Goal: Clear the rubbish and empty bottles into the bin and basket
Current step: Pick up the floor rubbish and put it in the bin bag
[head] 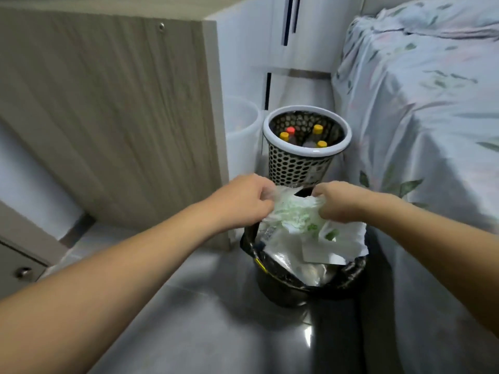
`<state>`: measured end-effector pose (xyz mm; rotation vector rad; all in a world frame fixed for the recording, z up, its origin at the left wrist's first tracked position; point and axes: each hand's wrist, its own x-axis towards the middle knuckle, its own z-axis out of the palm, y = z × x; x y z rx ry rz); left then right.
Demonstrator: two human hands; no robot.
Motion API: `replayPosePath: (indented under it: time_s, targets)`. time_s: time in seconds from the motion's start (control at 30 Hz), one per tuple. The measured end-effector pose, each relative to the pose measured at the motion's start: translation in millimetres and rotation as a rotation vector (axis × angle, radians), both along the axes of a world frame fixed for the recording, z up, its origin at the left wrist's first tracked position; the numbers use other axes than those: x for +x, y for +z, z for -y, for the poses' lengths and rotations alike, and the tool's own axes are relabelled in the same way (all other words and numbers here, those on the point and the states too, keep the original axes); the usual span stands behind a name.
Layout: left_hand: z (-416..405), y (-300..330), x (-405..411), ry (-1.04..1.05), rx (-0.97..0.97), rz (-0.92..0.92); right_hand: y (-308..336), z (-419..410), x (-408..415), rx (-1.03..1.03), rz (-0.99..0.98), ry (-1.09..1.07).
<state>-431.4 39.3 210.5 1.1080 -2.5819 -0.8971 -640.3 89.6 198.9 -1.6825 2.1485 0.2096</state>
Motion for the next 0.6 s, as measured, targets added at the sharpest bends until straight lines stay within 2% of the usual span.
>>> replayPosePath:
  time_s: [0.07,0.23,0.3,0.5,0.6]
  targets:
    - [-4,-17,-22,-0.013,-0.061,0.076,-23,-10,-10,-0.033,0.088,-0.055]
    - [-10,-63,-59,-0.120,-0.192,0.289,-43,-10,-14,0.174,0.258,-0.135]
    - [-11,-75,-66,-0.141,-0.169,0.337,-42,-7,-16,0.205,0.355,-0.180]
    - [-6,-89,-68,-0.281,0.133,0.486,-73,-10,-23,0.309,0.159,-0.166]
    - [3,-93,-69,-0.232,0.323,0.410,-84,-6,-24,0.288,0.141,-0.183]
